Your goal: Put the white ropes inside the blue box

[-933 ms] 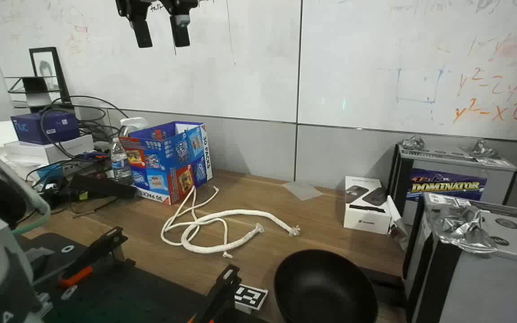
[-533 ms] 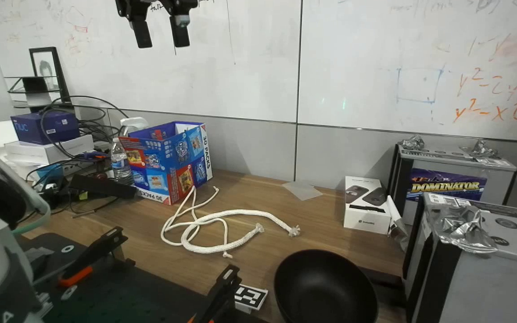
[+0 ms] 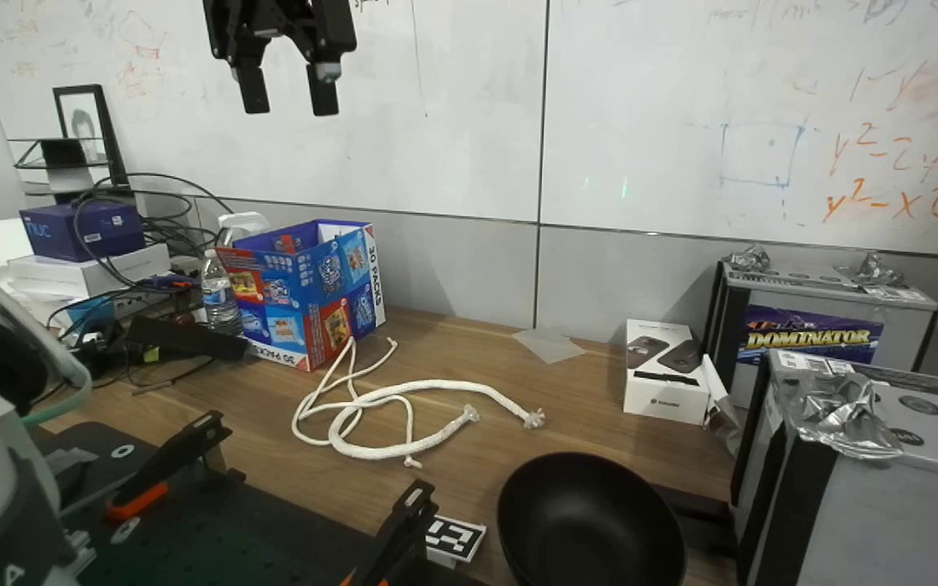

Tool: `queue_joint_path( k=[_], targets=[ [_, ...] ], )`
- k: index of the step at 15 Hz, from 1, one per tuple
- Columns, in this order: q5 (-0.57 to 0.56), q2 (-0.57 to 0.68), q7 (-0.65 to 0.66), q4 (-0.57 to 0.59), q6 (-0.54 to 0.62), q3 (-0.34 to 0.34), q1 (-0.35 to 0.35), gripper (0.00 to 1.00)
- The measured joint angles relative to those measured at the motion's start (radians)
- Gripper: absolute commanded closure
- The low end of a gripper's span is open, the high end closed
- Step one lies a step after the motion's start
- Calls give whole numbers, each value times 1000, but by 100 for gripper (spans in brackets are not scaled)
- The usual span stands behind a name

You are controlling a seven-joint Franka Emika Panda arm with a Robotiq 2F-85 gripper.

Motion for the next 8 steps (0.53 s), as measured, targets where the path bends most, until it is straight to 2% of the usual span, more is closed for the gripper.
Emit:
queue_joint_path(
  k=[4, 8],
  targets=[
    [2, 159, -14, 0, 124, 4, 31, 0],
    [2, 349, -18, 0, 297, 28, 46, 0]
  ],
)
